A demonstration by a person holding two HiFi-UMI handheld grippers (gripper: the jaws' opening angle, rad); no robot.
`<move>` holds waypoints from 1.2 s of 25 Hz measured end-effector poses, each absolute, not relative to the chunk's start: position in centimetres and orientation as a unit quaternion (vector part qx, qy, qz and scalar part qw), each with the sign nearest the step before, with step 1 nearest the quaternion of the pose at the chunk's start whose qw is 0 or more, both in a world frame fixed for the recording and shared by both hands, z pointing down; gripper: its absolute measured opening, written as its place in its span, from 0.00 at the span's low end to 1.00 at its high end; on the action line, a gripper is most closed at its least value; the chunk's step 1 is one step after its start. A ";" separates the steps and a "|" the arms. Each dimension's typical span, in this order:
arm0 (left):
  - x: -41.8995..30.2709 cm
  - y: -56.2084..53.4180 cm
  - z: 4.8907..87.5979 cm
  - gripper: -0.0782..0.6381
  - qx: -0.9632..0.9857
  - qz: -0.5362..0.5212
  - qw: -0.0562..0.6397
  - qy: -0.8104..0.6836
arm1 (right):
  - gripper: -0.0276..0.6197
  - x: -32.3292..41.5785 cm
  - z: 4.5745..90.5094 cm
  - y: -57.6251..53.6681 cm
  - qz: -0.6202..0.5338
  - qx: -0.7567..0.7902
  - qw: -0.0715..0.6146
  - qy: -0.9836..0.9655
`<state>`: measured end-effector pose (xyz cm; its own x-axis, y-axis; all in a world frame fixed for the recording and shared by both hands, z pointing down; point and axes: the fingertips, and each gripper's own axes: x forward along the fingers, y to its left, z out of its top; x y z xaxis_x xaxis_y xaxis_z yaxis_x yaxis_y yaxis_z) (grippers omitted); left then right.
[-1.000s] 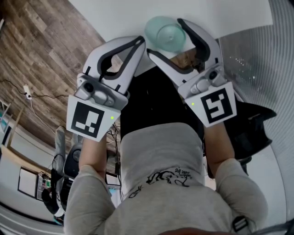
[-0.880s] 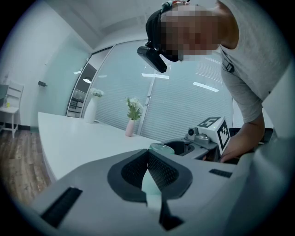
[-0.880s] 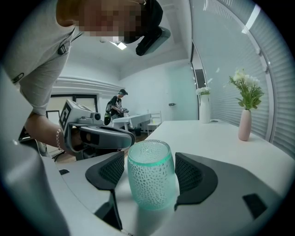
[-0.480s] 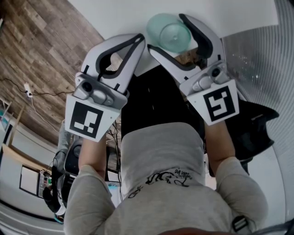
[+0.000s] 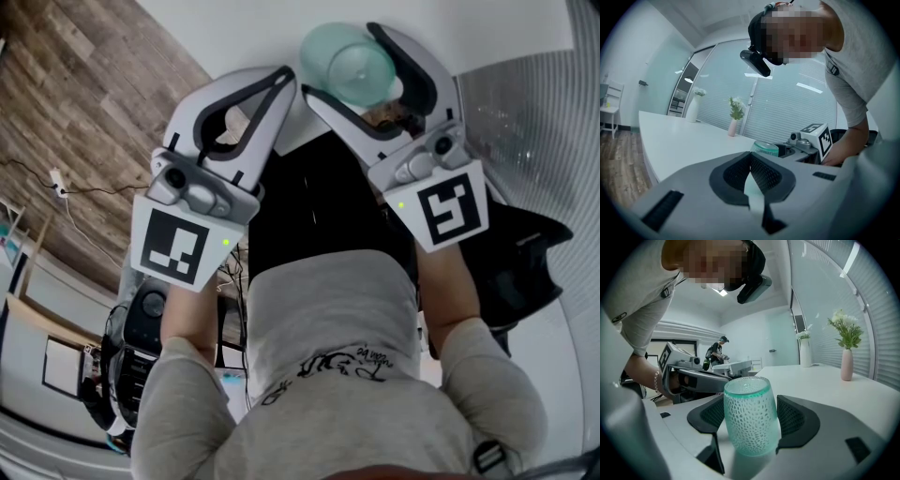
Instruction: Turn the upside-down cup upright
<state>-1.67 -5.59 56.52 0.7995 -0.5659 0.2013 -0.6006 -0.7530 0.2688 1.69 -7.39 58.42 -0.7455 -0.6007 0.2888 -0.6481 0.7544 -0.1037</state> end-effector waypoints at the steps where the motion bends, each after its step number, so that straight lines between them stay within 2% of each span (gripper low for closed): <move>1: -1.7 -5.6 56.5 0.12 0.935 0.054 0.162 -0.312 | 0.57 1.7 58.4 -7.4 0.099 0.336 0.120 -0.929; 17: -1.7 -6.0 55.4 0.12 0.934 0.052 0.149 -0.320 | 0.57 1.9 56.6 -7.6 0.083 0.333 0.108 -0.933; 30: -1.4 -6.9 51.4 0.12 0.933 0.040 0.124 -0.335 | 0.57 2.2 51.9 -8.3 0.058 0.314 0.109 -0.941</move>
